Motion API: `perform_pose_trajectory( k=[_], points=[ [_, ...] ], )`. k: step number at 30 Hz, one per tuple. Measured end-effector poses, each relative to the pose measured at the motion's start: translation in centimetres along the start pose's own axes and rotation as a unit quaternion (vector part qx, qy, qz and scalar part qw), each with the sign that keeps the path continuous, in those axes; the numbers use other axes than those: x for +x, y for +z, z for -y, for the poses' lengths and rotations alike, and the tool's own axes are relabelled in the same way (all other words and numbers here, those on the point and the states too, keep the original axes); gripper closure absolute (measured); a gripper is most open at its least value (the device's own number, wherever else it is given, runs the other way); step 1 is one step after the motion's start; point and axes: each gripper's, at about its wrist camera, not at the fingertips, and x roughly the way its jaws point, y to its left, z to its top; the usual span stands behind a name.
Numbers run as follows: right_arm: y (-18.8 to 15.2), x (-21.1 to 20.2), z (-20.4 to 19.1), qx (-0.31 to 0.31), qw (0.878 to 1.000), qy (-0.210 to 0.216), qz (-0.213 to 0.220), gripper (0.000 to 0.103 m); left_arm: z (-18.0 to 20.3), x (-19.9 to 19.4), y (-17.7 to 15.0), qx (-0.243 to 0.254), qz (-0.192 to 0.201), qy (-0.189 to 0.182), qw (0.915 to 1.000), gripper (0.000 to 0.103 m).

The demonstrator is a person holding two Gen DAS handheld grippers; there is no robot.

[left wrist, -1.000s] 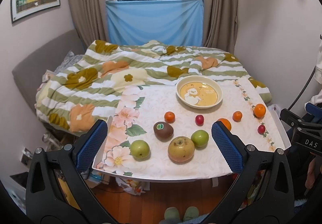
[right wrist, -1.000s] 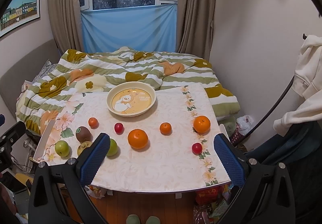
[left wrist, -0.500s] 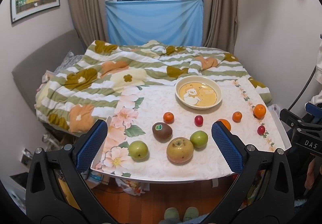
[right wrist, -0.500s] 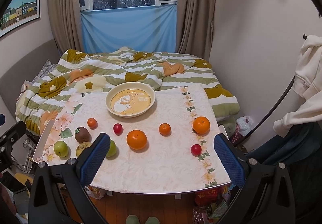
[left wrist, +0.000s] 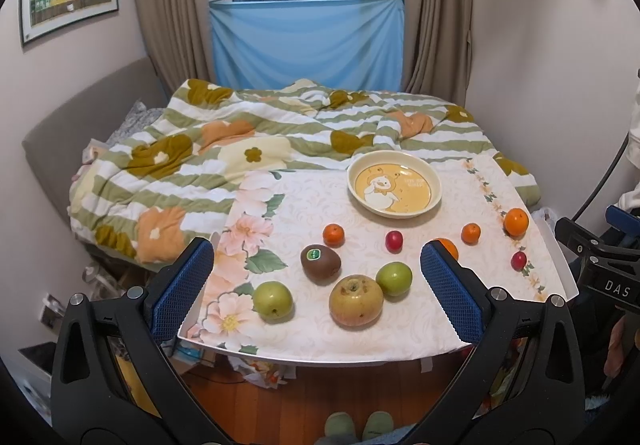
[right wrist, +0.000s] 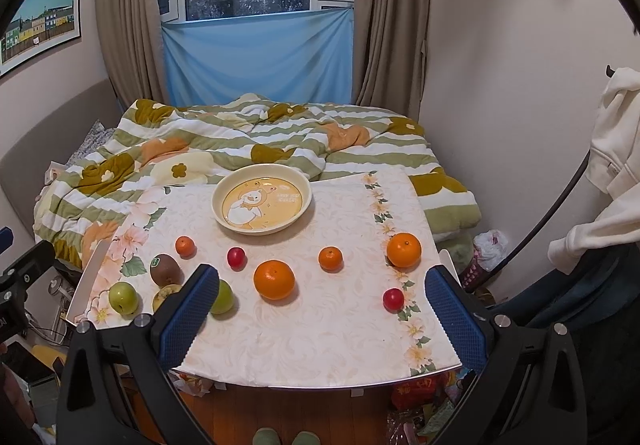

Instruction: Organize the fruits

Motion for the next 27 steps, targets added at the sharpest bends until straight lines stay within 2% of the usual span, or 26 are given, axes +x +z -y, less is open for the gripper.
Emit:
perform_pose_trajectory(
  k=[27],
  points=[
    [0.2, 0.8, 0.2, -0.003, 1.0, 0.0, -0.004, 0.0, 0.7, 0.8, 0.5, 0.002, -0.007, -0.005, 1.0, 0.0]
  ],
)
